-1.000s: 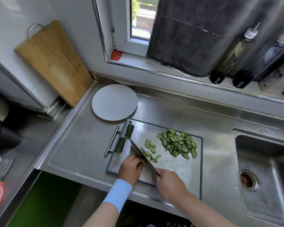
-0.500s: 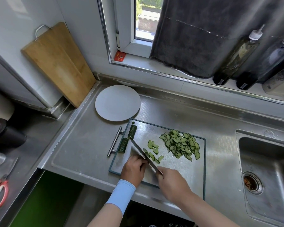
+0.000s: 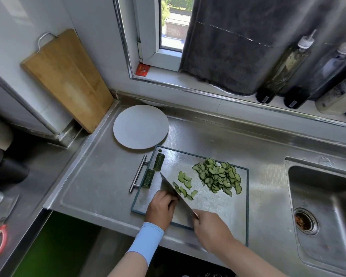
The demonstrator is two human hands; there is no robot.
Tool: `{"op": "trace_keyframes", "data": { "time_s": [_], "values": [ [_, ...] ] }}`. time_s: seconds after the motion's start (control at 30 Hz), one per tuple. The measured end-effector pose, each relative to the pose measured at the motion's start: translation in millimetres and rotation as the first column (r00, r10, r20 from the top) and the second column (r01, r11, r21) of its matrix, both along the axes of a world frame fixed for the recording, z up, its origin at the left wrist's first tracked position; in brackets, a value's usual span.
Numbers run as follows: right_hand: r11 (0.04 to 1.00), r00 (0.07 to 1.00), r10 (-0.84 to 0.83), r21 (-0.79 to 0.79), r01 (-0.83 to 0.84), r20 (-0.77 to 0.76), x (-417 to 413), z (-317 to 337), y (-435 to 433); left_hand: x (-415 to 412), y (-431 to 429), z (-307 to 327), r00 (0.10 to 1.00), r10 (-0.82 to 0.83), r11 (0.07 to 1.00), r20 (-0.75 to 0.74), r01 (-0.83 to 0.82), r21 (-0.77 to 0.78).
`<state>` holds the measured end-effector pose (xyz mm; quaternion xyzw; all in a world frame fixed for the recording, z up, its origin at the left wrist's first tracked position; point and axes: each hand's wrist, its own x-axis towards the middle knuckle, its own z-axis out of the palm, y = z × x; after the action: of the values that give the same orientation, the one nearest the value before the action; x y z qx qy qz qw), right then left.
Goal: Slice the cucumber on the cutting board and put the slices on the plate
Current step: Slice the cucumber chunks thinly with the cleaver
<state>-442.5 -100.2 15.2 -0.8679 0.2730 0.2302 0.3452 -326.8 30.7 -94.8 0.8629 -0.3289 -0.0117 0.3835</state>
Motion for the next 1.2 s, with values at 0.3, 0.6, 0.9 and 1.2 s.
{"op": "trace_keyframes", "data": {
  "time_s": [0.3, 0.6, 0.9, 1.2],
  "values": [
    [1.000, 1.000, -0.015, 0.020, 0.015, -0.021, 22, 3, -3, -7, 1, 3, 0.999, 0.006, 1.000, 0.043, -0.005, -0.014],
    [1.000, 0.998, 0.015, -0.010, -0.014, 0.058, -6, 12, 1, -6, 1, 6, 0.998, 0.055, 0.998, 0.028, -0.054, -0.033],
    [0.999, 0.999, 0.029, -0.025, -0.029, 0.017, -25, 11, -5, -6, 2, 5, 0.998, 0.059, 0.998, -0.005, -0.059, -0.021],
    [1.000, 1.000, 0.005, -0.002, -0.005, -0.019, 10, 4, 3, -8, 2, 2, 0.997, 0.072, 0.997, 0.024, -0.072, -0.015]
  ]
}}
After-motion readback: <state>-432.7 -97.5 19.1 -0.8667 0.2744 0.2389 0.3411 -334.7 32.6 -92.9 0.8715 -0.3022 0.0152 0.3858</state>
